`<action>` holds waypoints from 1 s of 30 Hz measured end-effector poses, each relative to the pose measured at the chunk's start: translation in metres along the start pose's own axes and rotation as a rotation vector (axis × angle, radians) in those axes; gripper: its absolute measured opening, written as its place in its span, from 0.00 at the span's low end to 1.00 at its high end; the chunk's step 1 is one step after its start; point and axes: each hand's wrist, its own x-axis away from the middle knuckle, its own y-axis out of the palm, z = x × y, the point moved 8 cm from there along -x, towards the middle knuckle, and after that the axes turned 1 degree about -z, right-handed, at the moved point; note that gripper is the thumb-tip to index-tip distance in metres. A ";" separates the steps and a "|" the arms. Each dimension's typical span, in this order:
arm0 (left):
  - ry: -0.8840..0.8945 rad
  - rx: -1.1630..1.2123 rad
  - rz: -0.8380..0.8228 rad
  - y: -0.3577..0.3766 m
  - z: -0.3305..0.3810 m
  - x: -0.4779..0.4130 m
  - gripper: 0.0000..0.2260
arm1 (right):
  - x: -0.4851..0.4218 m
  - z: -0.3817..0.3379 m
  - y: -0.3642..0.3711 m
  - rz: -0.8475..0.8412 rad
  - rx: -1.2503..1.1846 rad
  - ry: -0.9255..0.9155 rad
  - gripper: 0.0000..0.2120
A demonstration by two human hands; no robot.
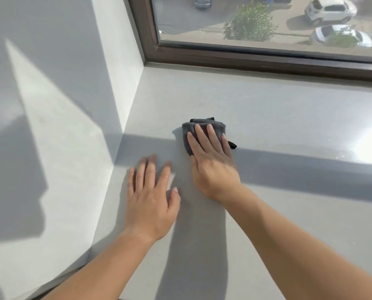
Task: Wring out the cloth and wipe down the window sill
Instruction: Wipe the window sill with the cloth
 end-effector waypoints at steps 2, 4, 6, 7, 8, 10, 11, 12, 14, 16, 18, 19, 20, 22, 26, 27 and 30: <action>0.001 0.003 -0.001 0.000 0.000 0.002 0.28 | 0.013 0.038 -0.007 0.025 0.010 0.093 0.27; 0.009 0.008 0.001 0.001 0.003 0.003 0.28 | 0.031 0.090 -0.020 0.068 -0.012 0.323 0.27; 0.008 0.009 0.009 0.001 0.005 0.003 0.28 | 0.040 0.107 -0.025 0.095 -0.019 0.488 0.27; 0.004 0.006 0.014 0.000 0.005 0.002 0.28 | 0.037 0.096 -0.025 0.110 -0.012 0.505 0.27; 0.000 0.008 0.013 -0.001 0.005 0.002 0.28 | 0.031 0.074 -0.023 0.112 -0.012 0.461 0.27; -0.004 0.031 0.016 -0.004 0.005 0.001 0.28 | 0.018 0.016 -0.011 0.080 -0.001 0.228 0.27; -0.003 0.049 0.025 -0.005 0.004 0.001 0.29 | 0.017 -0.009 -0.003 0.050 0.011 0.113 0.28; 0.002 0.065 0.034 -0.006 0.002 0.002 0.29 | 0.019 -0.021 0.002 0.018 0.017 0.046 0.27; 0.019 0.082 0.044 -0.009 -0.002 0.005 0.29 | 0.027 -0.012 -0.002 0.010 0.018 0.038 0.27; 0.024 0.086 0.049 -0.009 -0.005 0.008 0.29 | 0.045 0.020 -0.011 0.045 0.034 0.131 0.27; 0.028 0.092 0.047 -0.009 -0.006 0.009 0.30 | 0.063 0.059 -0.020 0.059 0.025 0.323 0.28; 0.030 0.100 0.045 -0.009 -0.006 0.009 0.30 | 0.069 0.070 -0.023 0.068 0.015 0.419 0.28; 0.030 0.109 0.042 -0.010 -0.006 0.009 0.30 | 0.071 0.072 -0.023 0.081 0.009 0.489 0.28; 0.024 0.112 0.030 -0.010 -0.008 0.008 0.31 | 0.065 0.048 -0.018 0.092 0.009 0.519 0.29; 0.033 0.037 -0.004 -0.011 -0.006 0.012 0.31 | 0.071 -0.029 0.002 0.038 0.035 0.194 0.30; 0.031 0.030 -0.010 -0.012 -0.007 0.015 0.30 | 0.076 -0.033 0.004 0.012 0.039 0.136 0.29; 0.022 0.036 -0.027 -0.010 -0.016 0.037 0.30 | 0.089 -0.012 -0.001 0.002 0.042 0.078 0.28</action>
